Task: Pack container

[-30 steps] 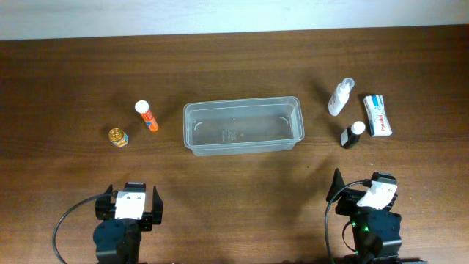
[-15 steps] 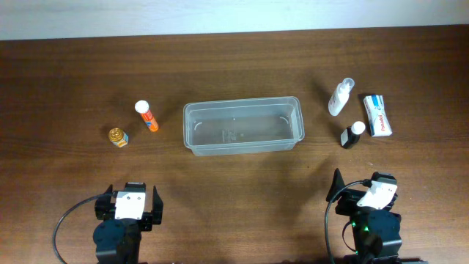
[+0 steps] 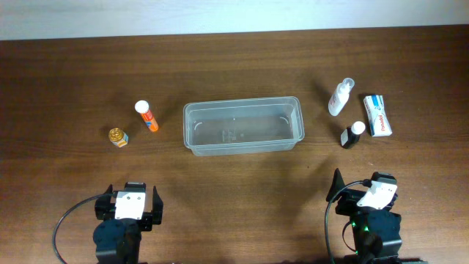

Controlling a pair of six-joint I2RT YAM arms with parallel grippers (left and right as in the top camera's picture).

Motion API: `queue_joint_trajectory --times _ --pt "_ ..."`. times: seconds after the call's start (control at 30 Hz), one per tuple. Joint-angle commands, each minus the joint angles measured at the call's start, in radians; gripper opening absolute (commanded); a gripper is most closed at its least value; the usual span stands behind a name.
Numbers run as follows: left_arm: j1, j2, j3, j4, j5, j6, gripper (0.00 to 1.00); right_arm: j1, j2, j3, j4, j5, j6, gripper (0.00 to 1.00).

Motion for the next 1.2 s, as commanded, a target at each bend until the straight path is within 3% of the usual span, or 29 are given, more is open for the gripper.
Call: queue_joint_trajectory --times 0.0,0.3,0.63,0.83,1.0,1.17 --pt "-0.005 0.003 -0.001 -0.008 -0.015 -0.010 1.00 -0.005 -0.008 -0.007 -0.003 0.062 -0.045 0.98" --pt "-0.005 0.003 -0.001 -0.008 -0.015 -0.010 1.00 -0.005 -0.008 -0.007 -0.002 0.093 -0.024 0.99" --pt "-0.005 0.003 -0.001 -0.008 -0.015 -0.010 1.00 -0.004 -0.008 -0.007 0.088 -0.304 0.348 0.98" --pt "-0.005 0.003 -0.001 -0.008 -0.015 -0.010 1.00 -0.003 -0.007 0.003 0.336 -0.573 0.243 0.98" --pt "-0.005 0.003 -0.001 -0.008 -0.015 -0.010 1.00 -0.003 0.023 0.080 0.343 -0.584 0.209 0.98" --pt "-0.005 0.003 -0.001 -0.008 -0.015 -0.010 1.00 -0.003 0.161 0.218 0.314 -0.627 0.165 0.98"
